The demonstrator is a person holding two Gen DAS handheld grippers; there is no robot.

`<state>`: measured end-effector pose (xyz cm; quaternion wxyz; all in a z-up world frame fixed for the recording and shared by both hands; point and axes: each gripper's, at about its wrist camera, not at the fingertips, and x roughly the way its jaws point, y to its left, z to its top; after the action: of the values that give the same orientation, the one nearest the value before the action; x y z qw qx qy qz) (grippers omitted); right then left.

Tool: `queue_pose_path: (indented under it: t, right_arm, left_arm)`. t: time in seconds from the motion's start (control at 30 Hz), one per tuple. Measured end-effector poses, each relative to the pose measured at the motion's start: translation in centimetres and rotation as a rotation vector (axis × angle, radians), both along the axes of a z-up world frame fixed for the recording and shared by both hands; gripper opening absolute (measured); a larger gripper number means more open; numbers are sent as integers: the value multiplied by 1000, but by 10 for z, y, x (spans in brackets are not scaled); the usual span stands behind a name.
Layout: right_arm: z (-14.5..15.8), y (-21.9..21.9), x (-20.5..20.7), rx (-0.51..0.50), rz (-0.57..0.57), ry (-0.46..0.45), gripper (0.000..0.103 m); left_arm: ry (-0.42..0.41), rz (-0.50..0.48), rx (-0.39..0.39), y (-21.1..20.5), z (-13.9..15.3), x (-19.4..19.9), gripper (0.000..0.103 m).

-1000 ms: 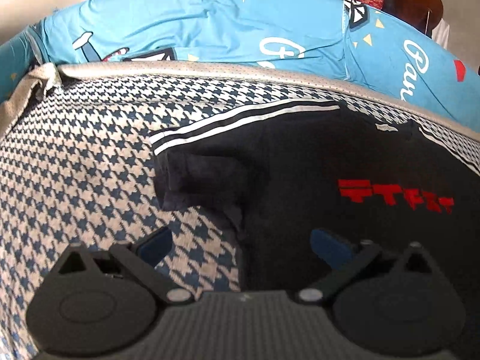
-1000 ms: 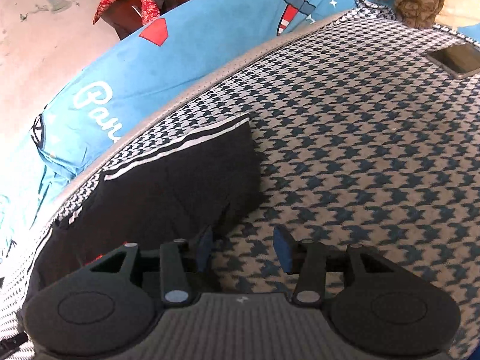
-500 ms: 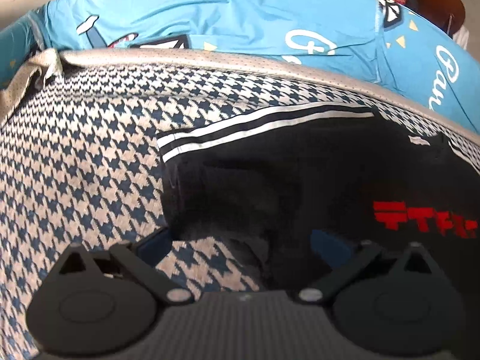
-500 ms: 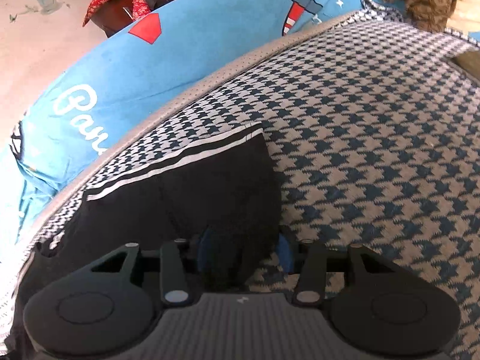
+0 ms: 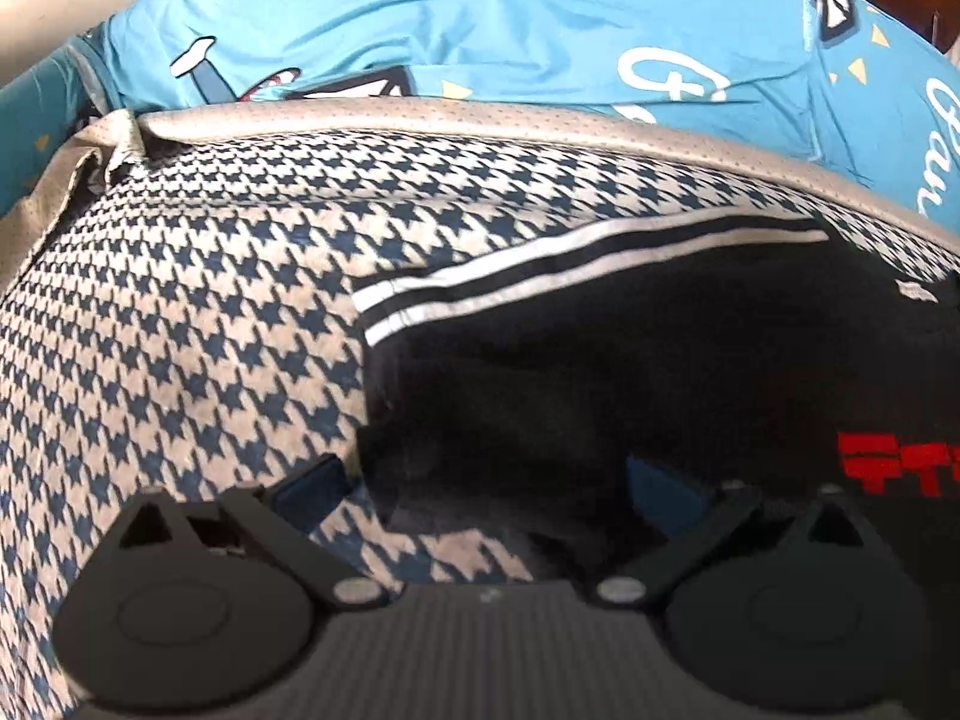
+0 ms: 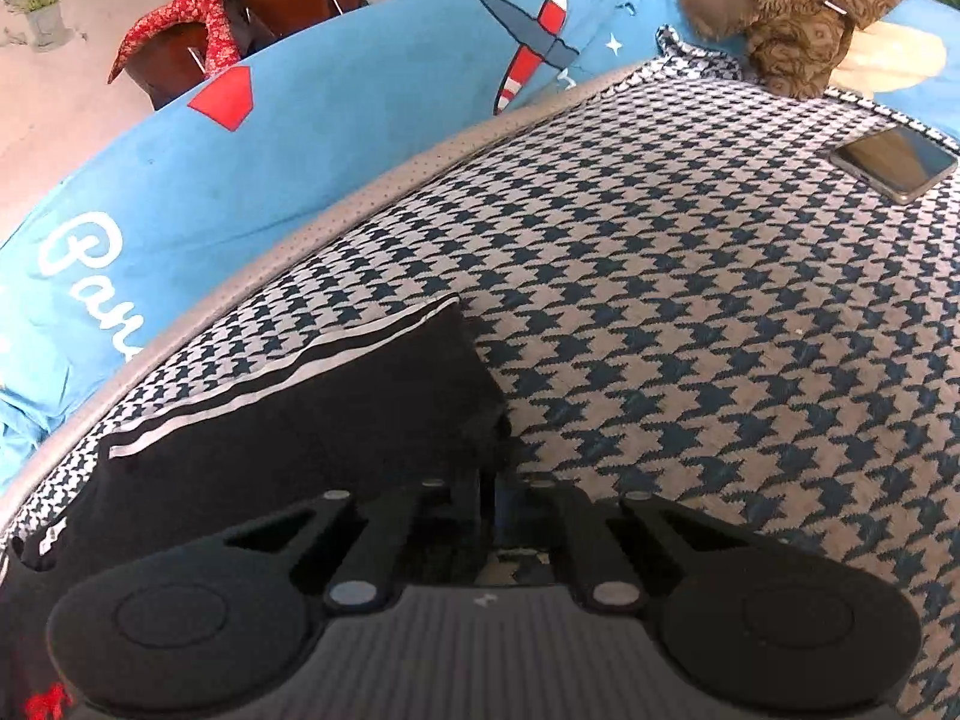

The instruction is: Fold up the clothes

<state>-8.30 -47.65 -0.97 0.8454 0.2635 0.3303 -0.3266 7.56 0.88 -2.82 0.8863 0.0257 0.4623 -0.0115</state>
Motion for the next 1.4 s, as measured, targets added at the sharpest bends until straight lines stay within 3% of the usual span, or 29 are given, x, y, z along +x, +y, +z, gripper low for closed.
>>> queue_pose_path:
  t: [0.07, 0.17, 0.23, 0.3, 0.43, 0.6, 0.73, 0.93, 1.07, 1.23, 1.4]
  right_arm:
    - [4, 0, 1, -14, -6, 6, 6]
    - [12, 0, 0, -87, -38, 17, 20]
    - [15, -3, -2, -81, -30, -3, 30]
    - [18, -6, -4, -75, -23, -23, 30]
    - [19, -6, -2, -53, 13, -35, 32]
    - [16, -6, 0, -33, 41, -36, 35]
    - [17, -12, -1, -16, 42, -42, 35]
    - [17, -23, -6, 26, 25, -50, 35]
    - [14, -28, -8, 74, 19, -53, 35]
    - [7, -29, -8, 113, 40, -47, 36]
    - [-1, -27, -3, 118, 37, -64, 36]
  left_arm:
    - [-15, 39, 42, 5, -1, 2, 103]
    - [-23, 80, 46, 15, -1, 8, 103]
    - [-36, 100, 60, 19, 2, 10, 103]
    - [-62, 111, 76, 19, 8, 10, 103]
    - [-93, 86, 5, 16, 16, 10, 103]
    - [-98, 69, 23, 5, 11, 20, 103]
    - [-75, 107, 95, 7, -1, 28, 103]
    - [-91, 257, 184, 34, -2, 37, 103]
    - [-80, 282, 92, 47, 8, 35, 103]
    - [-98, 258, 71, 41, 33, 20, 103]
    - [-77, 212, -84, 39, 57, -14, 103]
